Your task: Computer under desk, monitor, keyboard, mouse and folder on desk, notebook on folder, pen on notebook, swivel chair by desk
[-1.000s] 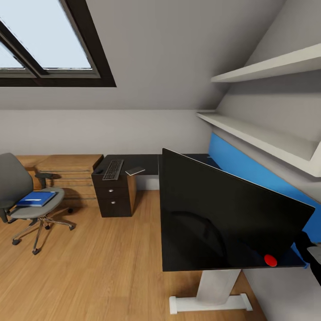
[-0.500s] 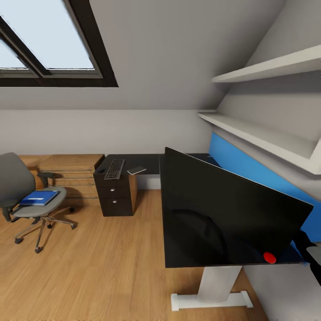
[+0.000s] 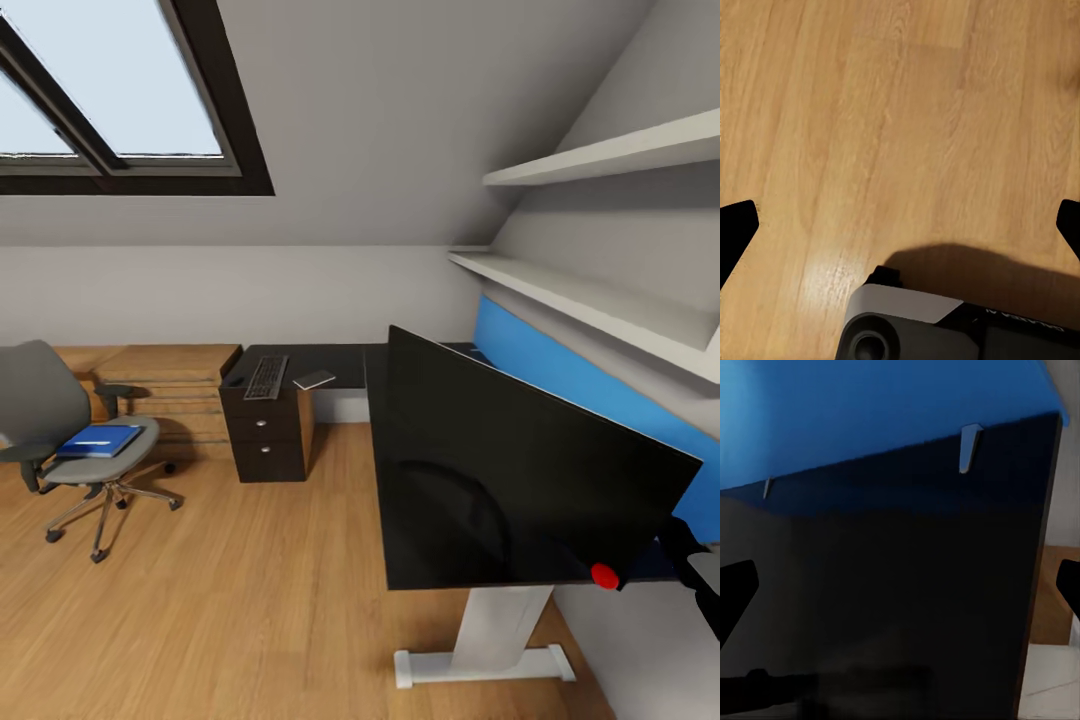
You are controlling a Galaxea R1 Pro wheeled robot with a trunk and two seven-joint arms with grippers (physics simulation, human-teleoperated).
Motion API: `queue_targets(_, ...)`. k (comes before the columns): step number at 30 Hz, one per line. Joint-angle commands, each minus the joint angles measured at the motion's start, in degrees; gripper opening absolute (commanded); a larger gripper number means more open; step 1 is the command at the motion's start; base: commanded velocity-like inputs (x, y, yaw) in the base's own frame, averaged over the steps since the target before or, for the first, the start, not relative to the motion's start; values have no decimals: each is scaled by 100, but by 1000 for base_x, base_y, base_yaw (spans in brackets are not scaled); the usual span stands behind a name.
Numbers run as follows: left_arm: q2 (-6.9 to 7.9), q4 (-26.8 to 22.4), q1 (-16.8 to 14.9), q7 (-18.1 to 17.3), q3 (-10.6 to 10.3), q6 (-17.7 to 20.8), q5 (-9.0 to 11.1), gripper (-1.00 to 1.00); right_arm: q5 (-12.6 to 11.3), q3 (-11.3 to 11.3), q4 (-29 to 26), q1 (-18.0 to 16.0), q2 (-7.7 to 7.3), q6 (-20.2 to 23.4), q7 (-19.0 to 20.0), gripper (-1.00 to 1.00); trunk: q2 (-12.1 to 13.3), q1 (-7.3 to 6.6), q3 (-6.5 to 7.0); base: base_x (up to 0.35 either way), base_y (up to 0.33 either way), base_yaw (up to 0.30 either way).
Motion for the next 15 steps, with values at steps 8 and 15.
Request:
queue_targets(8,4,1,-7,35,-45,-36,61,100,-31,-21,-14,-4,3,-6,-28,100,-14,3,-13,-21,96,0)
queue_targets(15,4,1,-7,35,-43,-36,61,100,-27,-21,-6,-4,11,-160,-28,100,-14,3,-13,-127,167,0)
